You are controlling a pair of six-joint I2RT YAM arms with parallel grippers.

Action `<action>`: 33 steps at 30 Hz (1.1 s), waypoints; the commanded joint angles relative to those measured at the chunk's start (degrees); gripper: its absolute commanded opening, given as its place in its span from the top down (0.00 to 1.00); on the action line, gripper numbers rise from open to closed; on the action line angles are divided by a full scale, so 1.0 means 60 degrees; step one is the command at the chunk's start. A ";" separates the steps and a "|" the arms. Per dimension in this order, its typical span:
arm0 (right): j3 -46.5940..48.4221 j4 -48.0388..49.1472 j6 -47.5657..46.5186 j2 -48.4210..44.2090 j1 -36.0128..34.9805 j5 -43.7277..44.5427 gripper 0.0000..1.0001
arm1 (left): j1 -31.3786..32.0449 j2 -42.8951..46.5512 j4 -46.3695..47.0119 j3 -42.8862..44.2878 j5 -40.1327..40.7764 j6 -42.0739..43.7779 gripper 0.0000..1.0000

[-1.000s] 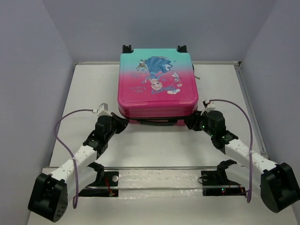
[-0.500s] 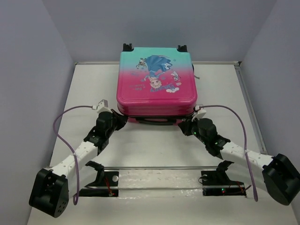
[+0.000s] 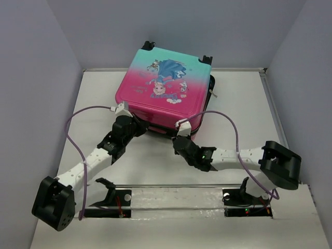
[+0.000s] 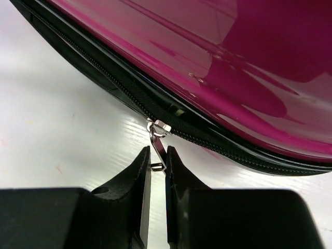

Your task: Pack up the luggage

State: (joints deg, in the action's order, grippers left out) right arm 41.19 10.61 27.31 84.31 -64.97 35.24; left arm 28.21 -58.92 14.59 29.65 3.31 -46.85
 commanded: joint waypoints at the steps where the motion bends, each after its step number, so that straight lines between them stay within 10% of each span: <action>1: 0.0415 0.1191 0.0327 0.0259 -0.0319 0.0013 0.93 | 0.0089 -0.0200 0.1597 0.0917 -0.0010 0.0191 0.94; 6: -0.0855 0.1072 0.0881 -0.1830 0.1098 -0.1528 0.93 | 0.0060 0.1245 0.0123 0.1180 0.1933 0.0806 0.87; 11: -0.1812 0.0329 0.0605 -0.3781 0.1658 -0.1816 0.93 | -0.1134 0.1618 -0.0950 0.2509 0.3550 0.1010 0.46; 17: -0.1796 0.0209 0.0605 -0.3609 0.1658 -0.2505 0.93 | -0.4480 -0.1411 -0.1172 0.4138 -0.0210 0.0821 0.73; 33: -0.1475 0.0209 0.0737 -0.2613 0.1570 -0.2036 0.93 | -0.3473 -0.4654 -0.0074 0.3967 -0.1256 0.0177 0.81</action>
State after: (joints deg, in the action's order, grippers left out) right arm 30.22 10.96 31.33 66.57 -55.20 21.06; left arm 0.54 -89.06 10.79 57.93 -0.10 -44.82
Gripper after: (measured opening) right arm 0.178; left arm 0.195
